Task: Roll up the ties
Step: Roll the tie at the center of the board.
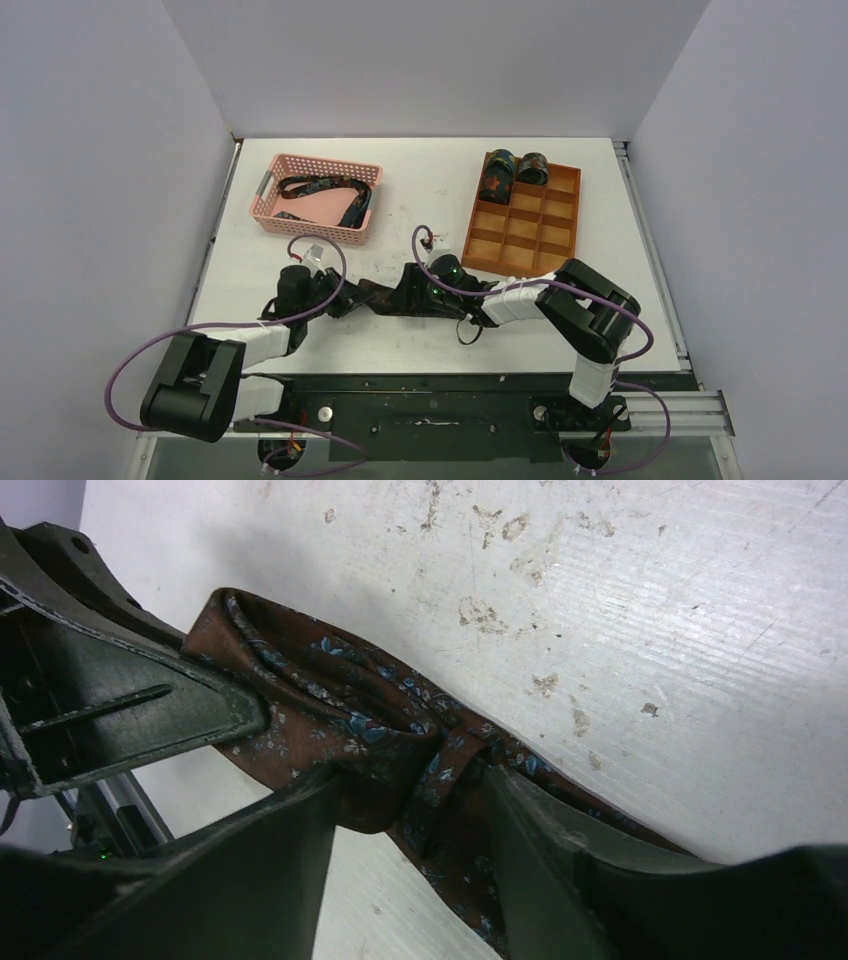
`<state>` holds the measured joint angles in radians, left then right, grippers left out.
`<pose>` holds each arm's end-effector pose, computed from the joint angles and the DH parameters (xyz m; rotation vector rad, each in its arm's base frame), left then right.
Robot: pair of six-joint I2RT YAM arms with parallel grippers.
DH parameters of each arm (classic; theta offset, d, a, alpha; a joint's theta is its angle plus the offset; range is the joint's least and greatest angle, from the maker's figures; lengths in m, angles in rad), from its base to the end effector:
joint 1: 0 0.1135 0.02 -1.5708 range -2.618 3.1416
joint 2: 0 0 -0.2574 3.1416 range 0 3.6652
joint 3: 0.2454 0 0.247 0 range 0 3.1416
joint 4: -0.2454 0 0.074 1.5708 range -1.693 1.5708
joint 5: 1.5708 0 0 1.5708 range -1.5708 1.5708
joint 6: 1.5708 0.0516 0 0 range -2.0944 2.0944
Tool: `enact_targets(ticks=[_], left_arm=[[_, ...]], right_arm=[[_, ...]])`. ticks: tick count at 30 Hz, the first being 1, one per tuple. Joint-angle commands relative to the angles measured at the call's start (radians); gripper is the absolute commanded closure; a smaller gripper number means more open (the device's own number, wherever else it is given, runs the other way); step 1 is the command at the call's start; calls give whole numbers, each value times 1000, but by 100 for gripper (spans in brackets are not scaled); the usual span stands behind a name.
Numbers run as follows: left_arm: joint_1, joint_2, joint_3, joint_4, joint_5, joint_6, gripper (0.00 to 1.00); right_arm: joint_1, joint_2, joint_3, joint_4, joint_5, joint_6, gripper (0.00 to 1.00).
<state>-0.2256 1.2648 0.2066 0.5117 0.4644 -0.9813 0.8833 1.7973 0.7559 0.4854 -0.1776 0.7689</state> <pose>0.2043 -0.0706 0.1171 -0.5584 2.2269 -1.1692 0.2193 0.2814 0.1220 -0.2499 2.3344 1.1000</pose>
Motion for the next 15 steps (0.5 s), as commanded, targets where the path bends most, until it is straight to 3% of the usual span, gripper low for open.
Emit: enact_targets(ticks=[1,6,9,15], left_arm=[[-47,-65,28,-89,-67,71,100],[-136,-185,138,-422,-294,180,100],[-187,-229,216,-629,-409,233,100],[-260,-221,340,-858,-626,288,100]], right_arm=[[-4,-6,-33,-108,21,4,40],[-6,-145,-61,-206,100,-4,27],[-5,-233,-96,-251,151,-17,25],[-7,-360,-168,-309,238,-35,25]])
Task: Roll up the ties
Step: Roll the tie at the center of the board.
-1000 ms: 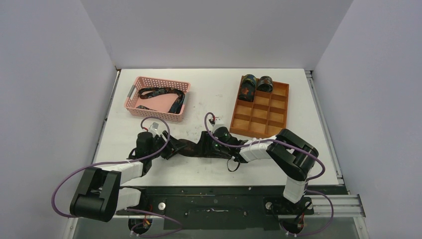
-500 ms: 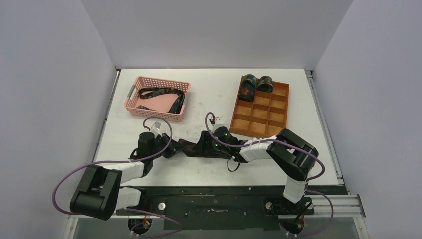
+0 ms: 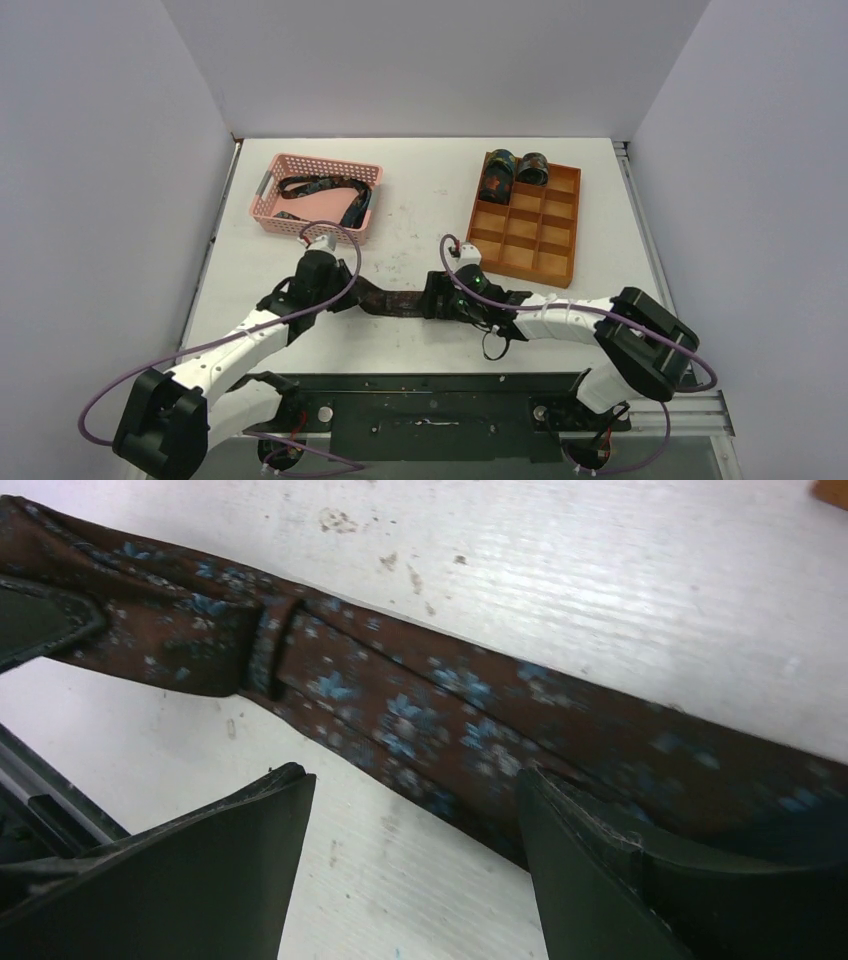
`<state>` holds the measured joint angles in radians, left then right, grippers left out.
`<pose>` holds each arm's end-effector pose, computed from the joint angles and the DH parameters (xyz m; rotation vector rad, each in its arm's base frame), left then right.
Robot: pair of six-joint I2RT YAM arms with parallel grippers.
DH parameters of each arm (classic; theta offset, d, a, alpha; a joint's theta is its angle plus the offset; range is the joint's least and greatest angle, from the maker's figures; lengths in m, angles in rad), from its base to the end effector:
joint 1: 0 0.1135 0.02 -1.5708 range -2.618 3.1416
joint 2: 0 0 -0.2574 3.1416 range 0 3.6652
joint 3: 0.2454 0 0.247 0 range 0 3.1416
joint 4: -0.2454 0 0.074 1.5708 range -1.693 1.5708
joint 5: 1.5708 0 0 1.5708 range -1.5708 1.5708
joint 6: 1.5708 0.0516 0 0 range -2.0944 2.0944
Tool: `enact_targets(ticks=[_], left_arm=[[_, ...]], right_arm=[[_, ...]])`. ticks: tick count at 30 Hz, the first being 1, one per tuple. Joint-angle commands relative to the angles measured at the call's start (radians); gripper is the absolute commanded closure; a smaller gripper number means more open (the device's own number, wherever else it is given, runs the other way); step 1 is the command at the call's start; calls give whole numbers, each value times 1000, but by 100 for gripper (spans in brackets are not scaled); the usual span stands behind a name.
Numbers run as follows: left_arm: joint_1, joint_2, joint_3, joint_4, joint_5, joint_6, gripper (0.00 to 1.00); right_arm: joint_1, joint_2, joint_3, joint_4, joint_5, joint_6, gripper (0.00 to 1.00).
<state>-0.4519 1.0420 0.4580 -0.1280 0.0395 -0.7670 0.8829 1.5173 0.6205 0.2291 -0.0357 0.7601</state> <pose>0.1954 -0.0971 0.1717 -0.3516 2.3503 -0.6614 0.1899 0.2339 0.1430 -0.1684 2.3997 0.8834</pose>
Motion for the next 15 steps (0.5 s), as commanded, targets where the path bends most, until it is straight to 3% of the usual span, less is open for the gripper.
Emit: enact_targets(ticks=[1,15], left_arm=[[-45,12,106,-244,-229,83,100],[-348,286,398,-622,-822,3,100]], right_arm=[[-7,-96,-46,-58,105,-25,25],[-8,-344,-242,-147,186,-8,25]])
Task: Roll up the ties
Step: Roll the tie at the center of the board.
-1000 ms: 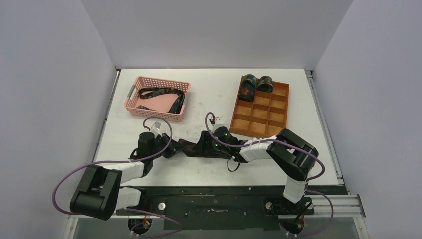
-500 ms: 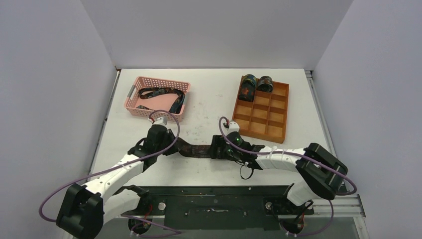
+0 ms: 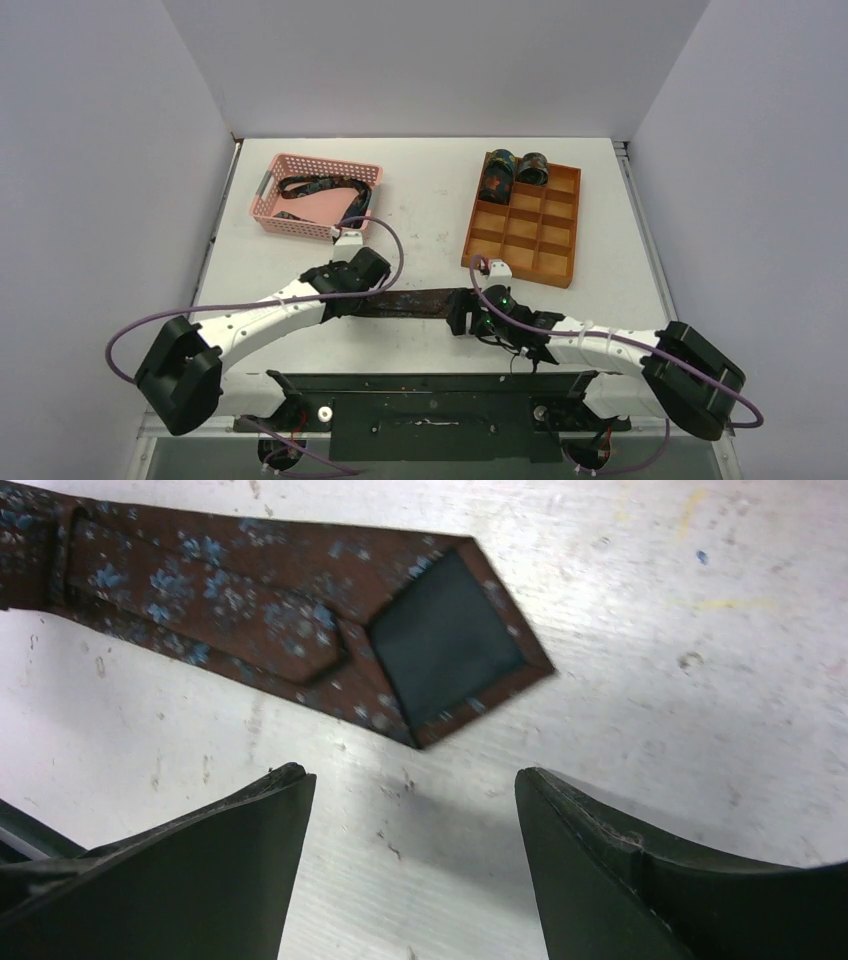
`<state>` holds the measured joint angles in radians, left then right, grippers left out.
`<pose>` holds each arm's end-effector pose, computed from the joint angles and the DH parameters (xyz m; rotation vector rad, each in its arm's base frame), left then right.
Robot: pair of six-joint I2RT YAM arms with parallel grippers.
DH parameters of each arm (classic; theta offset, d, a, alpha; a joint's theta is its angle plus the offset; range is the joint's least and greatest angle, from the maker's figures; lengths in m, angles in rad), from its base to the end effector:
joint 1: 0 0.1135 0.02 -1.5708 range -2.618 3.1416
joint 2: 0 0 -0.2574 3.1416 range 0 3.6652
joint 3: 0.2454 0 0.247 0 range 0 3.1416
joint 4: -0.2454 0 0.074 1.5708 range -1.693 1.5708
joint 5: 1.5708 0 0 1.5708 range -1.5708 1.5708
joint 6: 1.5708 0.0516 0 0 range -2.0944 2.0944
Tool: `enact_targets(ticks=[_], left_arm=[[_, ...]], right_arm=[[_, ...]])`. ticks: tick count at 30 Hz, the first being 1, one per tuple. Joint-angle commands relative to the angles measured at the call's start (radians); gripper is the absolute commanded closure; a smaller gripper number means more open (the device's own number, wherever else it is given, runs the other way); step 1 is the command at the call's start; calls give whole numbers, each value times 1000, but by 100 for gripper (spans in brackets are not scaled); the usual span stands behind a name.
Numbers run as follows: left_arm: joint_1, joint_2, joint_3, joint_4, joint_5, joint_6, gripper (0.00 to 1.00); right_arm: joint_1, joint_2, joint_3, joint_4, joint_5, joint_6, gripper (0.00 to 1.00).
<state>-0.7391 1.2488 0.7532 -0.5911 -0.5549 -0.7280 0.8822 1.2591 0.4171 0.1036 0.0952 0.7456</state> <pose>0.1903 -0.1367 0.1922 -0.1567 2.4204 0.1119 0.1551 0.1807 0.1353 -0.1140 2.4122 0.6969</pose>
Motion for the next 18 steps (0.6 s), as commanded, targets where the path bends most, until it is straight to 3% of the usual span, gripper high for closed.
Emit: enact_targets(ticks=[1,10,18], left_arm=[[-74,105,124,-183,-252,-46,100],[-213,382,309,-368,-412,-137,100],[-278,574,410,-424,-446,-179,100]], right_arm=[[-8,-102,-51,-27,58,11,25],[2,-274,-176,-7,40,105,25],[8,-332,-202,-47,68,113,25]])
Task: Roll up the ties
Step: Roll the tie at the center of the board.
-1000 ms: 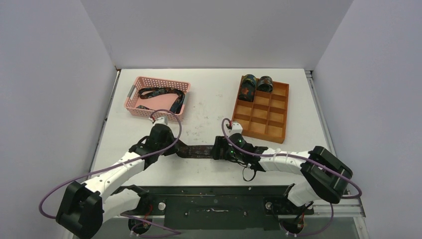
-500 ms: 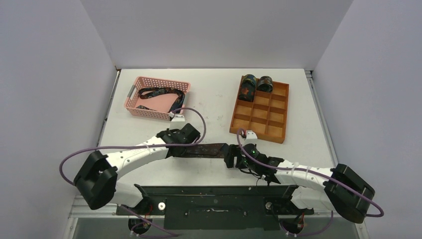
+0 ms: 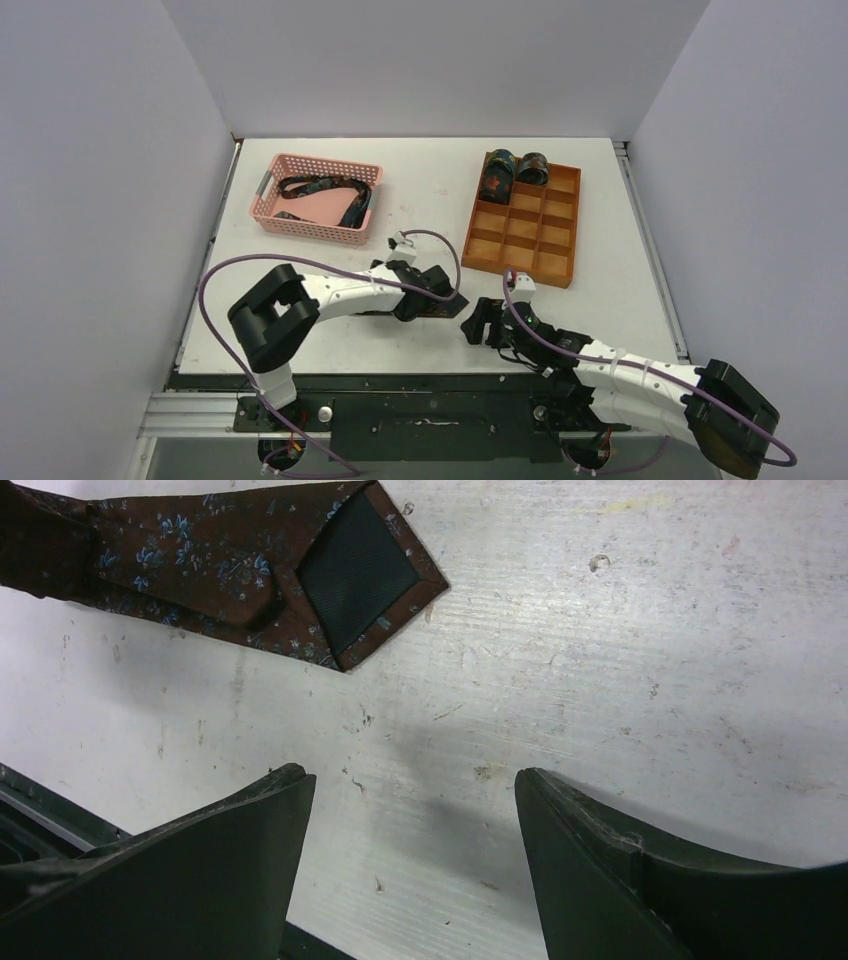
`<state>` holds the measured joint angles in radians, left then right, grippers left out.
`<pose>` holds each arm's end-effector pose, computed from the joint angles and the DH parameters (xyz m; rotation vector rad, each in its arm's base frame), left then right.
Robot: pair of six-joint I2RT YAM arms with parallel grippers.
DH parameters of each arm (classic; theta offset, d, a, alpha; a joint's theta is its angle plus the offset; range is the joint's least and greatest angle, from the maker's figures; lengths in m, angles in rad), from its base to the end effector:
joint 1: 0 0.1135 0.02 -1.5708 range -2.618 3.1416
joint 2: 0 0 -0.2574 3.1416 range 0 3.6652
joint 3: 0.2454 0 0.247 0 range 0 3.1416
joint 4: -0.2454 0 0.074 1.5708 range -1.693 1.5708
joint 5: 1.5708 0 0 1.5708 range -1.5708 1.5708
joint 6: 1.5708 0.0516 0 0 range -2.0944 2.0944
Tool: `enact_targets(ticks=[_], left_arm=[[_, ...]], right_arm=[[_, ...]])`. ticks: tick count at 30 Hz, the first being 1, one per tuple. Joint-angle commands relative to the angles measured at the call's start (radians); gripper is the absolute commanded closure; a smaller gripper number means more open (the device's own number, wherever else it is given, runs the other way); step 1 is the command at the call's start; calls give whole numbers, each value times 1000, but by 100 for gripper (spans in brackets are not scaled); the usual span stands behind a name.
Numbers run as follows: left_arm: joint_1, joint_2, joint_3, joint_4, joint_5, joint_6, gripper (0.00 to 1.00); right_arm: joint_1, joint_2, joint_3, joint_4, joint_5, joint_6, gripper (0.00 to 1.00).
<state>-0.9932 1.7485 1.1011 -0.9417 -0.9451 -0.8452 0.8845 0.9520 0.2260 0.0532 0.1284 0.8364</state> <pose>0.1939 -0.2209 0.1660 0.1807 2.2916 0.7293 0.1240 0.1409 0.1310 0.0163 2.3567 0.7617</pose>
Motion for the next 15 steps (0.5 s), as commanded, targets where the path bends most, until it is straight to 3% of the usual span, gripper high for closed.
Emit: enact_targets(ticks=[1,4,15], left_arm=[[-29,94,74,-90,-66,-75,100],[-40,134,94,-100,-67,-94,95],[-70,149,98,106,126,-1,50]], right_arm=[[5,-25,-15,3,35,25,25],[8,-24,-24,7,34,30,25],[7,-35,-17,-12,50,26,25]])
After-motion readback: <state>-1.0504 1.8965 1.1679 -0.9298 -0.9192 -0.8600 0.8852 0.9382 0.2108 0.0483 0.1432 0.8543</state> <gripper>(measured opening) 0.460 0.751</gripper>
